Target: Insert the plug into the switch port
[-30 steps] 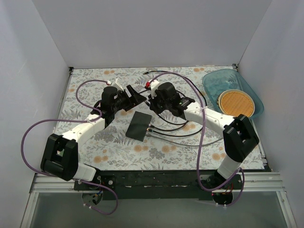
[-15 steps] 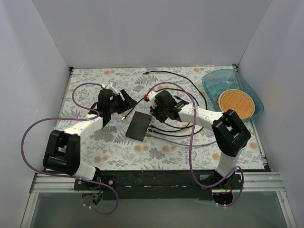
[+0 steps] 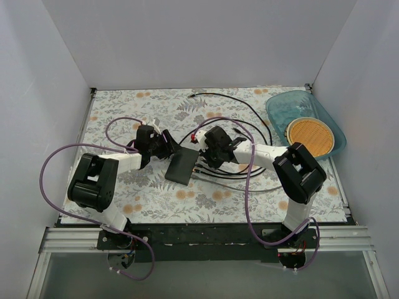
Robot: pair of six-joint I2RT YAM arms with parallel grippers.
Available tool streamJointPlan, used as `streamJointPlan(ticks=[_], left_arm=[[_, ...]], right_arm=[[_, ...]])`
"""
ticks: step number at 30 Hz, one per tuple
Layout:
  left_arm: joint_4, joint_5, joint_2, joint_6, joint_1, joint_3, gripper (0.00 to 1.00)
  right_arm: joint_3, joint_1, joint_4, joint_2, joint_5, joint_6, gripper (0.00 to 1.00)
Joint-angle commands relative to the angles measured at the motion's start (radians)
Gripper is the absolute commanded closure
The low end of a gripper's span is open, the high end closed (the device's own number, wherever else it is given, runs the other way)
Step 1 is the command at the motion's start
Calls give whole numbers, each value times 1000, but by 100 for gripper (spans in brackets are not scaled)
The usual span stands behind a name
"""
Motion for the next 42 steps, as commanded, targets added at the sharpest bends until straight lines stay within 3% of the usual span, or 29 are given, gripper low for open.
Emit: streamJointPlan(ticks=[1,25,42], left_arm=[[56,49,19,15,3,1,53],[64,83,25,2,3,4,54],[64,97,31,5,1,12,53]], right_arm=[[8,-6,7,14,-35,-7,99],[101,-5,-82,73,-51,-16,99],[131,-5,-55,69,-84,10,99]])
